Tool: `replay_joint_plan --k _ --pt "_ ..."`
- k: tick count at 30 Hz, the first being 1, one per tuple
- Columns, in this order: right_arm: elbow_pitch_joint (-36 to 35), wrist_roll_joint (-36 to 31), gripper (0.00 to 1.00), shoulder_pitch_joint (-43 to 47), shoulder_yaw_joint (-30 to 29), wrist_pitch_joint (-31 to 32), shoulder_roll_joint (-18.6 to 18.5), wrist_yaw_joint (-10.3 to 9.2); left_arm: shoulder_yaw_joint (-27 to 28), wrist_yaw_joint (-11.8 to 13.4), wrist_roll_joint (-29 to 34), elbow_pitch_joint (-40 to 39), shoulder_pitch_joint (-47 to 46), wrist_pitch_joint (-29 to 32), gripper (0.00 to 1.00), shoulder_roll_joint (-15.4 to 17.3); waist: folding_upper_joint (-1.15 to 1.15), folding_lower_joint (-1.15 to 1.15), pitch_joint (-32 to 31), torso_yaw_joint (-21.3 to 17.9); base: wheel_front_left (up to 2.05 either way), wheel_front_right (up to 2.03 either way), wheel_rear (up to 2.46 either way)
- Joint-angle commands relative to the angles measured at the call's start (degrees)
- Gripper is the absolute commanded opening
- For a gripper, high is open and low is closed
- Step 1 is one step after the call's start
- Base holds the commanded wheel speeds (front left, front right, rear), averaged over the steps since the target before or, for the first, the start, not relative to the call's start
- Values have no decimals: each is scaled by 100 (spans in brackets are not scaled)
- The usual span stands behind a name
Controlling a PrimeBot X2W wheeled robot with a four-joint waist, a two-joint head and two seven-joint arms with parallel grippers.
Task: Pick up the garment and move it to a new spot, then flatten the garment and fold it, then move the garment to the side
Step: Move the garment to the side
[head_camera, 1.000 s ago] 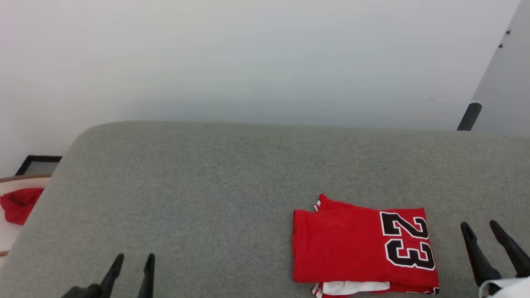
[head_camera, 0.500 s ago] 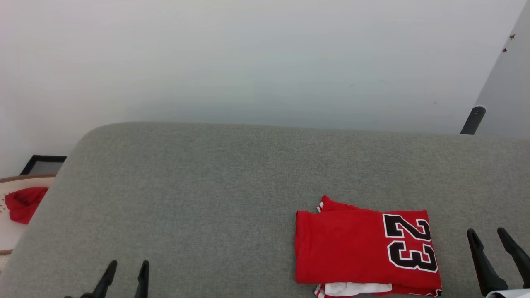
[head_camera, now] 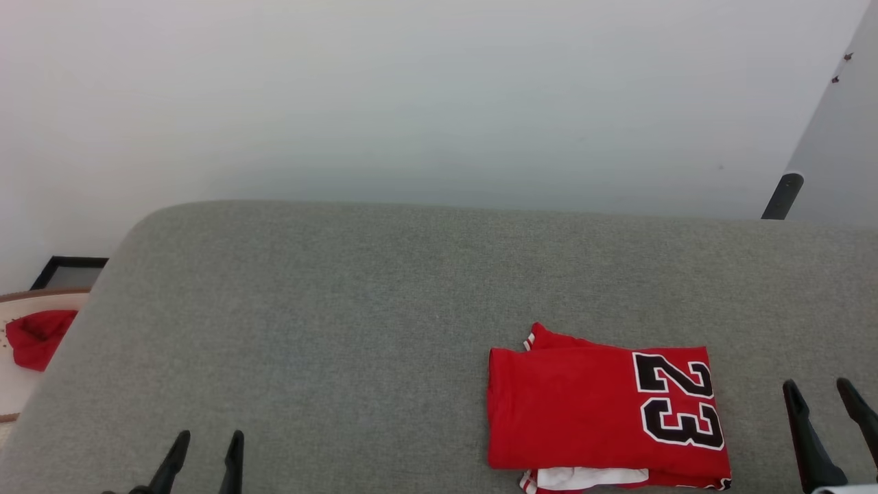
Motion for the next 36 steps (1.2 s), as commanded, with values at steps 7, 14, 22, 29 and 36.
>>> replay_joint_plan --k 7,14,22,29,36 --pt "58 -214 100 197 -144 -105 133 -5 -21 45 13 63 -37 -50 100 7 0 0 1 -26 0 0 0" --pt "92 -356 100 272 -213 -46 166 -5 -15 50 -6 94 -57 -79 100 41 0 0 28 -55 0 0 0" --pt "98 -379 100 231 -222 -14 187 -5 -46 54 -19 117 -89 -101 100 61 0 0 49 -47 0 0 0" --pt "139 -67 100 -101 77 497 79 -5 -89 93 -46 108 -135 -111 100 9 0 0 87 -50 0 0 0" --pt "599 230 100 -1296 530 2757 -465 -5 -150 83 -41 128 -253 -159 100 -155 0 0 357 -40 0 0 0"
